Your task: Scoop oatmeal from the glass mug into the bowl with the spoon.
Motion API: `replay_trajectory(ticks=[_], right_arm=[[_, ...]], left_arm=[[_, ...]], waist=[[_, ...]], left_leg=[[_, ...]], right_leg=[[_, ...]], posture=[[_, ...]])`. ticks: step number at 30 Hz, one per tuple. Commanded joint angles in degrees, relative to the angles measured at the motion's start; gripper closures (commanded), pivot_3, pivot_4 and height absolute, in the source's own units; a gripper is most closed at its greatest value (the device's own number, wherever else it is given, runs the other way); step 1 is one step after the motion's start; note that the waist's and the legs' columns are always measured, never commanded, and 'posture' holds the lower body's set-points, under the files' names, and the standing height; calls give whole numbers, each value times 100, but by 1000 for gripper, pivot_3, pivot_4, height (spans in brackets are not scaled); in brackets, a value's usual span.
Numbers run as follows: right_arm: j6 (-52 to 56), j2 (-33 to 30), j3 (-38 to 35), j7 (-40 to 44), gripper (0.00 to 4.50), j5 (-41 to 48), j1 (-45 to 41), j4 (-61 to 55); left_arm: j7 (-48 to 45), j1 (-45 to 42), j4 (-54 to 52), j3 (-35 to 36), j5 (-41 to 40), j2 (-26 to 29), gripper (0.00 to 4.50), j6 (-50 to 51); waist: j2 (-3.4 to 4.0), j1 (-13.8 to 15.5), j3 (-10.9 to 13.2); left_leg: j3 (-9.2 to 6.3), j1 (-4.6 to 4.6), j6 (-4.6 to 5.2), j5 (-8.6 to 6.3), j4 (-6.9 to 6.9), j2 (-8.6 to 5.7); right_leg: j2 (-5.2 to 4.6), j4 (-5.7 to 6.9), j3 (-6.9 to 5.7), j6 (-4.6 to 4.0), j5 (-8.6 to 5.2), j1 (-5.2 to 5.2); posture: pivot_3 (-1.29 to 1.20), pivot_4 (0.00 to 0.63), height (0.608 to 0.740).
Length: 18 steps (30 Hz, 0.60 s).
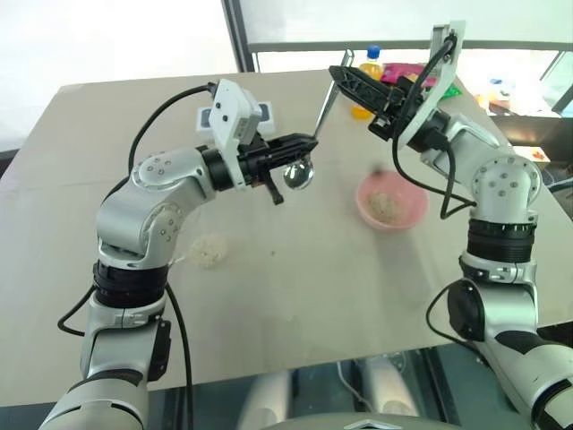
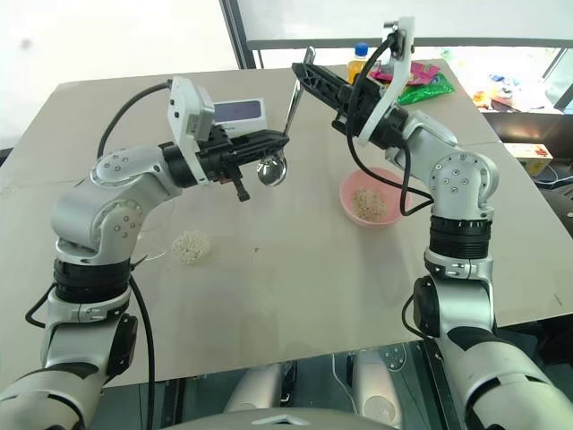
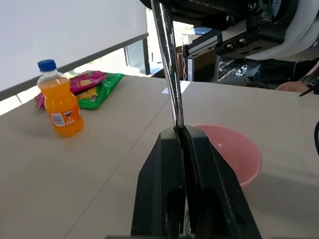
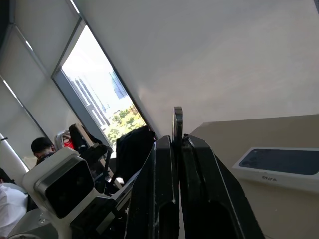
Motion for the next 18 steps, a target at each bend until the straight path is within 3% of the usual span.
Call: replay_trajectory(ticks=[1,4,5,8,13,14,18], right_arm=[[-151,-7,-98,-60,4477,-1,-30,-173],[-169,-22,-109,-90,4477,-19,-26,-160],[-174,-29,-113,-94,4500,-24,-24,-155],[-175,-42,-141,-106,4500,-39,-25,-150],[-138,-77,-185,-147,4500,-6,-13,-187],[-140,-77,-193,-164,4500,-4,-10,-188],[-165,-33,-212,-253,4500,3,-48,-180]], left_arm=[[-14,-96,-86,88,34,15,4500,-234],[80,-138,-17,135,127,-22,4500,-370],[107,-150,12,138,181,-22,3883,-426],[21,-104,41,79,250,55,2704,-513],[149,-149,182,106,408,8,212,-673],[180,-164,204,120,416,-16,32,-676],[28,-95,91,-1,393,37,32,-687]], waist=[[0,1,0],[0,2,0],[0,2,0],[0,0,0],[0,2,0],[0,2,0],[0,1,0]], left_leg=[[0,0,0,0,0,0],[0,0,0,0,0,0],[0,0,0,0,0,0],[0,0,0,0,0,0],[1,0,0,0,0,0],[1,0,0,0,0,0],[0,0,0,0,0,0]], right_leg=[[0,0,0,0,0,0],[0,0,0,0,0,0],[0,0,0,0,0,0],[-1,0,0,0,0,0],[0,0,0,0,0,0],[-1,0,0,0,0,0],[0,0,0,0,0,0]], posture=[[0,150,740],[0,150,740],[0,150,740],[0,150,740],[0,150,740],[0,150,740],[0,150,740]])
